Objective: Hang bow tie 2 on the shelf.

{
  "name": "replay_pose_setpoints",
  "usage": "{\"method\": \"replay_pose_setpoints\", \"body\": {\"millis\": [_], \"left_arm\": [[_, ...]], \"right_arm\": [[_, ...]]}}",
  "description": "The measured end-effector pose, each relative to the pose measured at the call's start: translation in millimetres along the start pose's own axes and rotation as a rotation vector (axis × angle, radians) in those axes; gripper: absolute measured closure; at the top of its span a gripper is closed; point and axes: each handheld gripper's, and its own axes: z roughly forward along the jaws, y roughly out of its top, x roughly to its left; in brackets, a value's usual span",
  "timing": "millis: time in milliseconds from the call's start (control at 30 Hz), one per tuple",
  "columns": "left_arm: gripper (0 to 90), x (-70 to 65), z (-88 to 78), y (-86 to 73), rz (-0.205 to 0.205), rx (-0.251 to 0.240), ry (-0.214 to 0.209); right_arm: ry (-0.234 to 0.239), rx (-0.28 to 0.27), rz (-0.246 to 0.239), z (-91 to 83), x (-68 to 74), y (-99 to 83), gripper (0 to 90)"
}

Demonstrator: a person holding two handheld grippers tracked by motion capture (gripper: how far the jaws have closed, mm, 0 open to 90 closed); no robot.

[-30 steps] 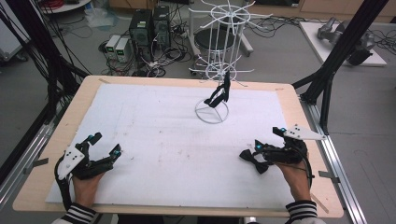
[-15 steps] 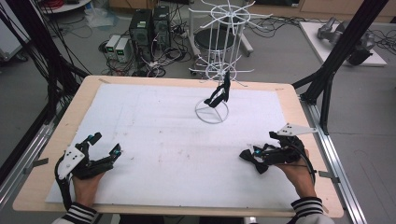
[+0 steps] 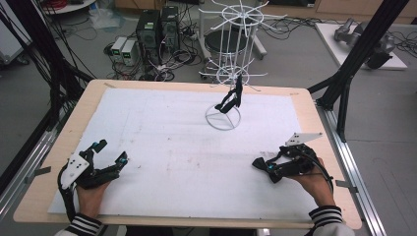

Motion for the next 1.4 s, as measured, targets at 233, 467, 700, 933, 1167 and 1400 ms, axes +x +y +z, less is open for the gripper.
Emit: {"method": "replay_pose_setpoints", "body": {"millis": [233, 467, 700, 933, 1167, 1400], "left_arm": [[15.5, -0.1, 0.0, 0.0, -0.001, 0.000, 0.000], [15.5, 0.0, 0.1, 0.0, 0.002, 0.000, 0.000], [15.5, 0.0, 0.1, -0.1, 0.002, 0.000, 0.000], [15.5, -0.1, 0.2, -0.1, -0.001, -0.002, 0.000], [15.5, 0.0, 0.2, 0.0, -0.001, -0.002, 0.001], [15.5, 0.1, 0.3, 0.0, -0.002, -0.002, 0.001]], "right_arm": [[0.029, 0.069, -0.015, 5.2, 0.9, -0.9, 20.7], [0.052, 0.126, -0.019, 12.3, 2.6, -1.3, 21.8], [0.074, 0.181, -0.024, 18.4, 2.1, -2.5, 25.3], [0.099, 0.223, -0.026, 23.4, 1.3, -2.2, 35.0], [0.102, 0.280, -0.048, 27.9, 2.7, 1.4, 40.8], [0.104, 0.315, -0.063, 31.3, 3.3, 1.5, 48.0]]}}
